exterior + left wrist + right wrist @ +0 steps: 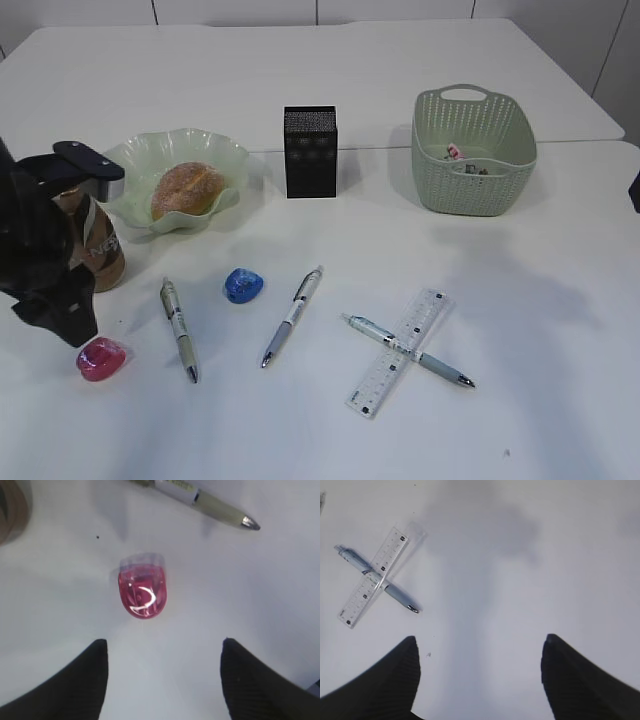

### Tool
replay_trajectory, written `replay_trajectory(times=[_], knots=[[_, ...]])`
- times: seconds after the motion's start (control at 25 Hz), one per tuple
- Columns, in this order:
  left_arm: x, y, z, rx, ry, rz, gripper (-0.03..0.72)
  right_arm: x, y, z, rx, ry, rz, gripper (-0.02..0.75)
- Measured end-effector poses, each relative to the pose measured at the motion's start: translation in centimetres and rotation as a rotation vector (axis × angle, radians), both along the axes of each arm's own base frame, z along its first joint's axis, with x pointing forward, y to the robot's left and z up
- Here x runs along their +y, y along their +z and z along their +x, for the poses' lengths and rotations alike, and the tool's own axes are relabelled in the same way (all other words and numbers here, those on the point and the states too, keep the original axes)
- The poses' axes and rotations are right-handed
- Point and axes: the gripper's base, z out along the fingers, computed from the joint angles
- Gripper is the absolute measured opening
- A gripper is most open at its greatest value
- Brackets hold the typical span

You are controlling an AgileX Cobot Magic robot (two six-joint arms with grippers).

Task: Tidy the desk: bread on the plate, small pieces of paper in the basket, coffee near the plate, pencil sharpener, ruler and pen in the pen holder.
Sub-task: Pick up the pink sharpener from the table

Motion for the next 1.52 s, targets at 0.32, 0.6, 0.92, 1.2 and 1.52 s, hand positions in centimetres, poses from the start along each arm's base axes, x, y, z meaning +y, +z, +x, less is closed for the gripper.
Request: replay_trajectory(times=[0.32, 0.6, 0.92, 1.2, 1.52], knots=[[-0.9, -1.8, 2.0, 0.037, -0.006, 0.012, 0.505, 0.0, 0.0, 0.0, 0.0, 0.002, 0.001, 0.585], [-1.0, -3.0, 2.5, 0.065, -0.006, 0.022, 0.505, 0.0, 0.0, 0.0, -0.002, 0.001, 0.001, 0.585], [-1.1, -5.0, 2.8, 0.12, -0.007, 0.042, 0.505, 0.0, 0.0, 0.0, -0.002, 0.001, 0.001, 0.585], [-1.2, -5.6, 3.1, 0.113, -0.007, 0.04, 0.506, 0.0, 0.0, 0.0, -0.002, 0.001, 0.001, 0.585], [-1.3, -5.6, 3.3, 0.085, -0.006, 0.032, 0.506, 0.0, 0.0, 0.0, -0.006, 0.001, 0.001, 0.585]])
